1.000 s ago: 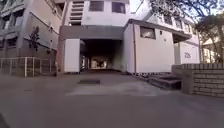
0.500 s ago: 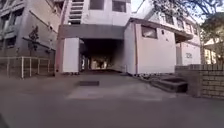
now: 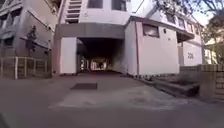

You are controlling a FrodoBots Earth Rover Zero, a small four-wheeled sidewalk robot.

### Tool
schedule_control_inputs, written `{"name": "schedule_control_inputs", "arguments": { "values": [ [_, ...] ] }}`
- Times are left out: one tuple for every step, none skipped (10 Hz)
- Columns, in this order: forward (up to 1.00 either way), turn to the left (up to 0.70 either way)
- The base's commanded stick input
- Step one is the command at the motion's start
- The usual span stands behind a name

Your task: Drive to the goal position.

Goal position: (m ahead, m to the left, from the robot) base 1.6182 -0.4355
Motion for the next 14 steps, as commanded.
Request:
{"name": "schedule_control_inputs", "arguments": {
  "values": [
    [0.85,0.00],
    [0.85,0.00],
    [0.85,0.00],
    [0.85,0.00],
    [0.85,0.00],
    [0.85,0.00],
    [0.85,0.00],
    [0.85,0.00],
    [0.85,0.00],
    [0.85,0.00],
    [0.85,0.00],
    [0.85,0.00],
    [0.85,0.00],
    [0.85,0.00]
  ]
}}
